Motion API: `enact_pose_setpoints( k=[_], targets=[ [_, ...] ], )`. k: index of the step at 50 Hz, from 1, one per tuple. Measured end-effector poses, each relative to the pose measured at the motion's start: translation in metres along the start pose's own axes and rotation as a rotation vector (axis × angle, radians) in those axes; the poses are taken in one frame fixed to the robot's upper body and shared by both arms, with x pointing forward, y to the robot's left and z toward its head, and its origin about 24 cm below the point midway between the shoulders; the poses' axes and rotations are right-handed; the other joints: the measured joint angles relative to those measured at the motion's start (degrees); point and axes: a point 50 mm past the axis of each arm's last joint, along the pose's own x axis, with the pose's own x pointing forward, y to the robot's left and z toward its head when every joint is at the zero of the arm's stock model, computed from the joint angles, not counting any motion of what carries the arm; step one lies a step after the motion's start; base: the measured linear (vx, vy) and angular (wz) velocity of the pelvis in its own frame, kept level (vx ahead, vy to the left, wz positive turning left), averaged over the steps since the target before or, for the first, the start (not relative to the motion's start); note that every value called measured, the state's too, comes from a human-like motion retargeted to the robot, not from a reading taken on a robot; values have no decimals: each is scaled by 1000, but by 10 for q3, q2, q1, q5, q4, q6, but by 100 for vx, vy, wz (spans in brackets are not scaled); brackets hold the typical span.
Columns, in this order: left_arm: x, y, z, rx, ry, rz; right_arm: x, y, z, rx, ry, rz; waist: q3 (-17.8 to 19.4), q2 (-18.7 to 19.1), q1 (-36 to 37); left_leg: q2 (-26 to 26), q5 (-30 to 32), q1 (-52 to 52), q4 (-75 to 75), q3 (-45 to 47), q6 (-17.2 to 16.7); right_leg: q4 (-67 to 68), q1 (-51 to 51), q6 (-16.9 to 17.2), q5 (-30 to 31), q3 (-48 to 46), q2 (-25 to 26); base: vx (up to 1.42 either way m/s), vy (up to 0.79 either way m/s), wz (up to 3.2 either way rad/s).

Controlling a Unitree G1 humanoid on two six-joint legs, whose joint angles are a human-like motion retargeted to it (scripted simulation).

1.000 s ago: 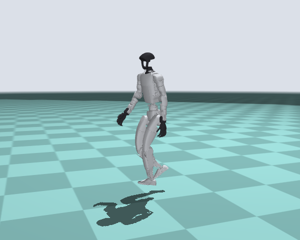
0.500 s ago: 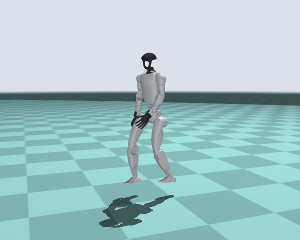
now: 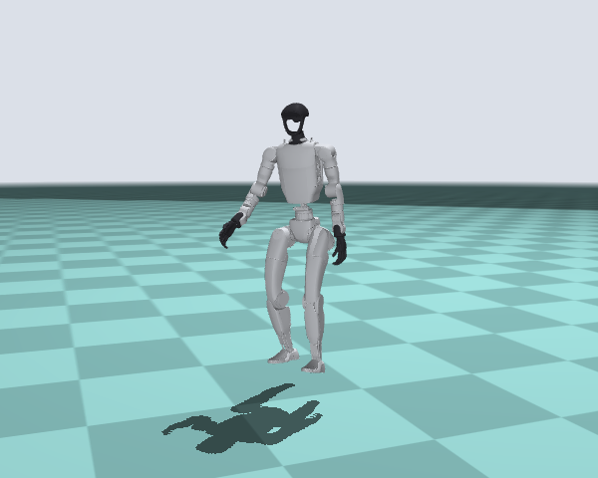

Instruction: Walk

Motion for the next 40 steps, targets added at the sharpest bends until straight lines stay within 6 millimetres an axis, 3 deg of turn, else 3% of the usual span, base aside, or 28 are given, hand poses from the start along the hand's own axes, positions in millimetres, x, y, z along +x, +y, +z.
enact_pose_setpoints(
  k=[5, 12, 18, 22, 25, 32, 40],
  targets=[
    [1, -8, 15, 20, -48, -48, -10, 30, -20, -21, 71, 143, -13, -8, -9, -5, 14, 12, -6, 20, 11, 17, 10, -5, -32, 5, -8, 27, 9, 16],
    [3, 3, 80, 68, -244, -29, -43, 63, -82, -106, 313, 343, -18, -26, -30, -28, -27, 40, 9, 26, 37, 76, 21, -4, -55, 14, -32, 24, 9, 23],
    [-9, 13, 153, 127, -469, 10, -71, 62, -126, -141, 503, 384, -13, -38, -60, -62, -46, 69, 2, 18, 47, 166, 2, 11, -31, 22, -63, 18, 9, 48],
    [-21, 20, 194, 139, -589, 42, -76, 54, -135, -120, 552, 346, -2, -35, -83, -73, -52, 87, -8, 4, 51, 175, -19, 16, -32, 45, -64, 15, 7, 49],
    [-26, 22, 211, 138, -639, 56, -78, 48, -139, -95, 572, 308, 3, -24, -95, -67, -63, 89, 1, -9, 52, 144, -29, 21, -16, 63, -49, 14, 5, 30],
    [-24, 16, 209, 153, -620, 43, -69, 43, -131, -47, 538, 247, 5, -5, -100, -49, -92, 80, 42, -29, 52, 54, -37, 32, 31, 105, -11, 12, 1, 14],
    [-4, 9, 151, 184, -413, 4, -59, 47, -114, -33, 454, 249, 5, -8, -85, -42, -123, 78, 88, -40, 53, 62, -35, 30, 26, 104, -3, 8, -3, 11]
  ],
)
